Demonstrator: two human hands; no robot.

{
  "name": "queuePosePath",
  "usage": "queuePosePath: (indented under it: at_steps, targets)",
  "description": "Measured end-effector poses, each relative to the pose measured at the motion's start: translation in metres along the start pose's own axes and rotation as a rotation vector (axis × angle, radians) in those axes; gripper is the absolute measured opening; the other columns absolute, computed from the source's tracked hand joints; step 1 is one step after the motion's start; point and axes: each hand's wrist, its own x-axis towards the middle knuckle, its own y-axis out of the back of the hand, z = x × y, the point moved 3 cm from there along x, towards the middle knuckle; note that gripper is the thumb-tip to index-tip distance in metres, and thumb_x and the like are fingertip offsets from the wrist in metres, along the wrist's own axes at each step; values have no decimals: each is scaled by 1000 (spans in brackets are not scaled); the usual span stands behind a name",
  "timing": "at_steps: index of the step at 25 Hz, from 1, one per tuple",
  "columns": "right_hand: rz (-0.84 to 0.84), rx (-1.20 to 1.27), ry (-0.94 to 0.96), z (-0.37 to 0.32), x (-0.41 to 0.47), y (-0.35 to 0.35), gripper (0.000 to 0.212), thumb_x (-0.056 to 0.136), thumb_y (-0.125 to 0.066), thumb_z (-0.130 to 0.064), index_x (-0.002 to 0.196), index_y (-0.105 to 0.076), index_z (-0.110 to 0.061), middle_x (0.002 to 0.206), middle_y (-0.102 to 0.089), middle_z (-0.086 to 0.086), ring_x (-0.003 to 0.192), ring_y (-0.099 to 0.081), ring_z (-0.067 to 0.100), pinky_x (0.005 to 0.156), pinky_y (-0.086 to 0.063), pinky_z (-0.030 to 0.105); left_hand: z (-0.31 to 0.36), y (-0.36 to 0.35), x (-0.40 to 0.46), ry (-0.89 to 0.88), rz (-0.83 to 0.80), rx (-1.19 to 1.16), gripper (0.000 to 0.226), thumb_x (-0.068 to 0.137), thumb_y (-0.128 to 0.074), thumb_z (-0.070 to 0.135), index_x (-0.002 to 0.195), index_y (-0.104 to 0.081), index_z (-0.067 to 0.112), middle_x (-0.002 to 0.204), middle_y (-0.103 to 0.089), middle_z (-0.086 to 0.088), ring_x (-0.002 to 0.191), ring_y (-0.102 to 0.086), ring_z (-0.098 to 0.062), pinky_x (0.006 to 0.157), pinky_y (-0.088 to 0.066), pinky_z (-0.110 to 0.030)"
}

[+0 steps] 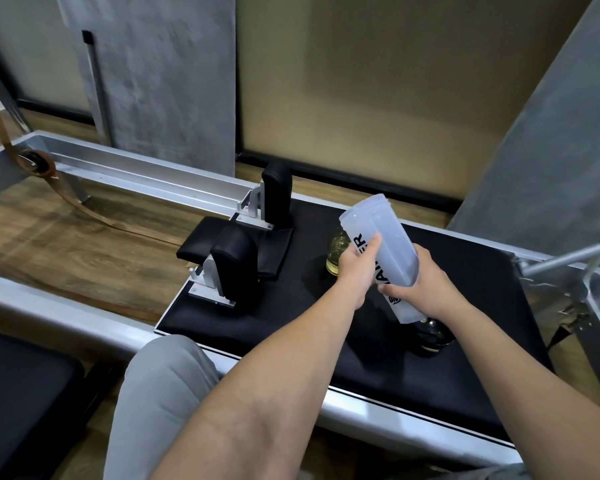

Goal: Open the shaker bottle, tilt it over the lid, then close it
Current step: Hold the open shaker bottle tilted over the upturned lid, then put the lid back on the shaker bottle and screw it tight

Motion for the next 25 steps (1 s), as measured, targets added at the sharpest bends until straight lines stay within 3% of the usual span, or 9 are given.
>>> queuePosePath:
  at_steps: [4, 7, 10, 12, 15, 18, 20, 23, 25]
  targets:
    - [126, 187, 103, -23, -2, 20, 111, 70, -93, -38, 155, -23, -26, 137, -46, -7, 121, -50, 16, 93, -46, 35, 44, -26, -10, -230, 39, 139, 55, 84, -83, 42, 130, -61, 23, 120, -72, 6, 107, -69, -13, 78, -57, -29]
    - [211, 297, 144, -35, -3, 36, 116, 70, -93, -38, 156, -16, -26, 140, -46, -8, 121, -51, 13, 94, -46, 31, 80, -42, -17, -375, 56, 287, 69, 72, -90, 46, 126, -54, 22, 116, -70, 7, 105, -70, -15, 91, -60, -41]
    - [190, 326, 117, -27, -1, 37, 117, 63, -95, -50, 149, -17, -38, 138, -51, -9, 122, -56, 15, 99, -51, 39, 88, -48, -27, -474, 30, 480, 80, 70, -91, 45, 131, -43, 25, 121, -62, 7, 109, -65, -16, 89, -57, -40]
    - [143, 221, 29, -7, -5, 30, 114, 54, -93, -63, 141, -21, -46, 134, -53, -10, 123, -56, 21, 101, -50, 46, 68, -44, -30, -506, 27, 587, 80, 71, -91, 43, 129, -40, 27, 121, -59, 7, 108, -62, -15, 84, -55, -36]
    - [-3, -153, -131, 33, -16, 5, 113, 63, -87, -61, 150, -21, -32, 140, -44, -2, 133, -42, 30, 105, -38, 46, 19, -31, -29, -511, -10, 689, 80, 70, -94, 37, 129, -39, 27, 124, -56, 7, 111, -58, -14, 87, -51, -33]
    - [-75, -316, -267, 67, -24, -14, 130, 66, -85, -61, 162, -3, -31, 169, -13, 7, 152, -18, 36, 118, -23, 52, -18, -14, -26, -477, -41, 747, 87, 70, -94, 37, 135, -38, 26, 131, -53, 9, 117, -55, -12, 96, -51, -33]
    - [-85, -323, -327, 87, -25, -19, 135, 68, -86, -59, 163, 6, -32, 172, 3, 9, 155, -8, 38, 122, -18, 54, -35, -7, -27, -448, -38, 721, 86, 71, -94, 35, 136, -38, 28, 131, -53, 10, 119, -54, -12, 96, -49, -30]
    - [-84, -354, -390, 108, -31, -30, 140, 71, -86, -56, 161, 17, -30, 172, 7, 12, 154, -13, 39, 122, -19, 52, -53, 0, -29, -439, -49, 685, 84, 73, -93, 31, 136, -37, 31, 134, -52, 12, 123, -52, -10, 101, -47, -28]
    - [-52, -332, -419, 117, -34, -36, 141, 71, -85, -57, 161, 19, -26, 171, -2, 14, 152, -20, 38, 121, -24, 50, -62, 4, -25, -440, -50, 673, 85, 74, -93, 29, 138, -37, 31, 136, -52, 12, 126, -52, -9, 105, -47, -30]
